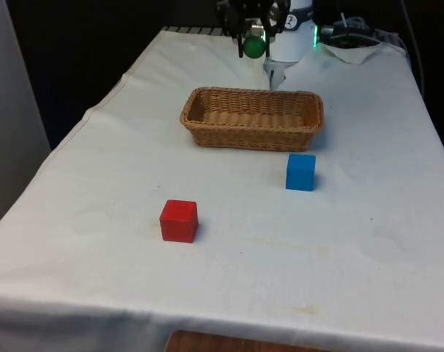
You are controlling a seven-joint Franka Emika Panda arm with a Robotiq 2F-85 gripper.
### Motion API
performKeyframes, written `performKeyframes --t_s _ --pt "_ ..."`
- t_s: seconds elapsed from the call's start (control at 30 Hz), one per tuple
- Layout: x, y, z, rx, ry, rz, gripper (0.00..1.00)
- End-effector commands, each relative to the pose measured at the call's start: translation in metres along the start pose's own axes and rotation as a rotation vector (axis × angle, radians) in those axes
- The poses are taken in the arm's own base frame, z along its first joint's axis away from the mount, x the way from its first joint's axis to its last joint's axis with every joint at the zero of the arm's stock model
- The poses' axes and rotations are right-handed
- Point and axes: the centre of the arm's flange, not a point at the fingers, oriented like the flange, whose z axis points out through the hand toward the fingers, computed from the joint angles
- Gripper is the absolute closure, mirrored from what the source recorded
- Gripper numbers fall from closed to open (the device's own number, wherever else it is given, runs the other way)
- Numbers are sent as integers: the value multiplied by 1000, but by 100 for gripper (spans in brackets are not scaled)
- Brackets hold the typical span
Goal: Place all non-red objects into the basket.
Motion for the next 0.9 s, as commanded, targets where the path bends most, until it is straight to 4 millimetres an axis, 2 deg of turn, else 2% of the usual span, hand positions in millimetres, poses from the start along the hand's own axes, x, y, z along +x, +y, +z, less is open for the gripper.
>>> performKeyframes --t_s 0.0,0.23,0.53,0.87 --pt "-5 1 3 -8 14 -1 100" --pt "-25 3 25 2 53 -2 100" --pt "-33 12 38 5 66 -3 100" --pt "-44 32 63 -6 101 -4 100"
